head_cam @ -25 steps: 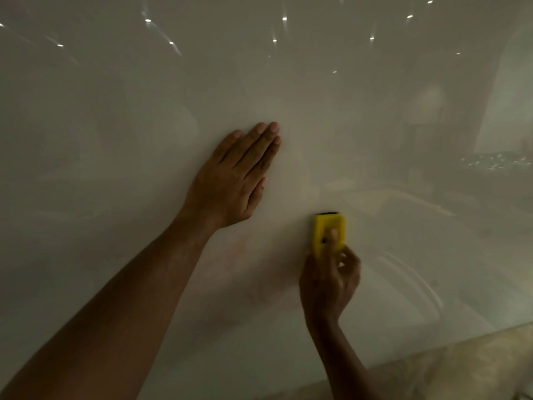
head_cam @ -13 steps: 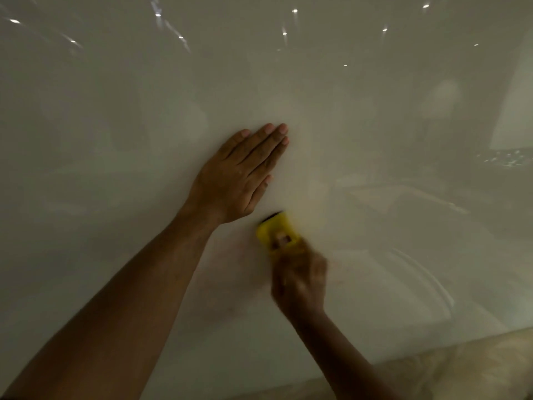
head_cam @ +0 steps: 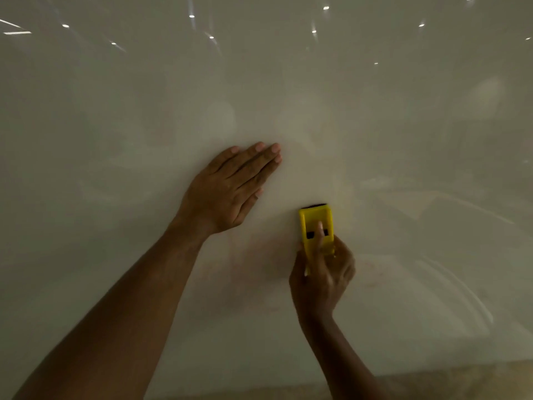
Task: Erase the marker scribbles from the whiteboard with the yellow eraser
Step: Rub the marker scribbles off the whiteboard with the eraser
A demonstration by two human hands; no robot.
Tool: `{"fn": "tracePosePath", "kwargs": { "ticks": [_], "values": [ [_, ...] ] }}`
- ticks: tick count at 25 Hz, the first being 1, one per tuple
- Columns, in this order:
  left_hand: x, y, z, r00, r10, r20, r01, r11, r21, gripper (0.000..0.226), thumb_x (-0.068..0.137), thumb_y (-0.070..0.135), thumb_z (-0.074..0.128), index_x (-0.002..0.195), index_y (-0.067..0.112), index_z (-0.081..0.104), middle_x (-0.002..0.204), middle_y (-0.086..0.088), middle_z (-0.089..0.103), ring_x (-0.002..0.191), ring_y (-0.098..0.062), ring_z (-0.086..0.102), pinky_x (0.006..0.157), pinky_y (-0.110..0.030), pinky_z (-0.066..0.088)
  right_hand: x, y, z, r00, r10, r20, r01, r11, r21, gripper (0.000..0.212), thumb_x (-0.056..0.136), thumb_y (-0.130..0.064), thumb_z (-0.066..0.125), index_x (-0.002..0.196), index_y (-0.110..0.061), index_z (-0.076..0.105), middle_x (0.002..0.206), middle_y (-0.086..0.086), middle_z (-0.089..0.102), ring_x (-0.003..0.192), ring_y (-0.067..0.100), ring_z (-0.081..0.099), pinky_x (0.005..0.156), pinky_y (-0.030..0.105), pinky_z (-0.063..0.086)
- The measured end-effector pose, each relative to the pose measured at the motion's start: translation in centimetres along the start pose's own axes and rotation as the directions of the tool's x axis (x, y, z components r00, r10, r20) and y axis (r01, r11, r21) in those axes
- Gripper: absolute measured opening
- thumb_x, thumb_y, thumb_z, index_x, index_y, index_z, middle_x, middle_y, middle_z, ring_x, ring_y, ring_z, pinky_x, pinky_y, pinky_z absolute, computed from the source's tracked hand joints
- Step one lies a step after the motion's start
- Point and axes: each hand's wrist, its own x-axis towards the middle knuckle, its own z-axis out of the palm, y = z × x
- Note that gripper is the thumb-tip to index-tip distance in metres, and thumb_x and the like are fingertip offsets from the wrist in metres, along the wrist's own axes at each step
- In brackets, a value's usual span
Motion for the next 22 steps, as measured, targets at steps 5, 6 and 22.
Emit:
{"fn": "tracePosePath", "kwargs": {
  "ticks": [5, 6, 22],
  "values": [
    [0.1, -0.3, -0.3, 1.0, 0.024, 0.015, -0.024, 1.0, -0.021, 0.058, 0.112, 0.028, 0.035, 0.168, 0.013, 0.034, 0.175, -0.004, 0.03, 0.161, -0.02, 0.03, 0.131, -0.038, 0.018, -1.0, -0.8, 0.9, 0.811, -0.56, 0.168, 0.578, 0.811, -0.085, 0.05, 0.087, -0.014, 0.077, 0.137, -0.017, 0.069, 0.125, 0.026, 0.066, 0.102, 0.04, 0.061, 0.081, 0.045, 0.047],
    [0.0, -0.5, -0.2, 0.999, 0.038, 0.021, -0.038, 0.999, -0.02, 0.058, 0.112, 0.028, 0.034, 0.168, 0.013, 0.033, 0.175, -0.005, 0.03, 0.161, -0.02, 0.03, 0.131, -0.038, 0.019, -0.3, -0.7, 0.8, 0.903, -0.413, 0.116, 0.423, 0.903, -0.081, 0.048, 0.088, -0.013, 0.075, 0.135, -0.016, 0.07, 0.126, 0.028, 0.065, 0.103, 0.04, 0.059, 0.082, 0.044, 0.046],
    [-0.6, -3.0, -1.0, 0.991, 0.125, 0.056, -0.122, 0.991, -0.051, 0.059, 0.111, 0.027, 0.04, 0.168, 0.015, 0.033, 0.175, -0.003, 0.029, 0.162, -0.018, 0.029, 0.132, -0.037, 0.021, 0.0, -1.4, 1.0, 0.801, -0.587, 0.116, 0.599, 0.791, -0.129, 0.046, 0.098, -0.02, 0.067, 0.143, -0.024, 0.064, 0.134, 0.022, 0.063, 0.101, 0.041, 0.067, 0.085, 0.045, 0.046]
  ]
}}
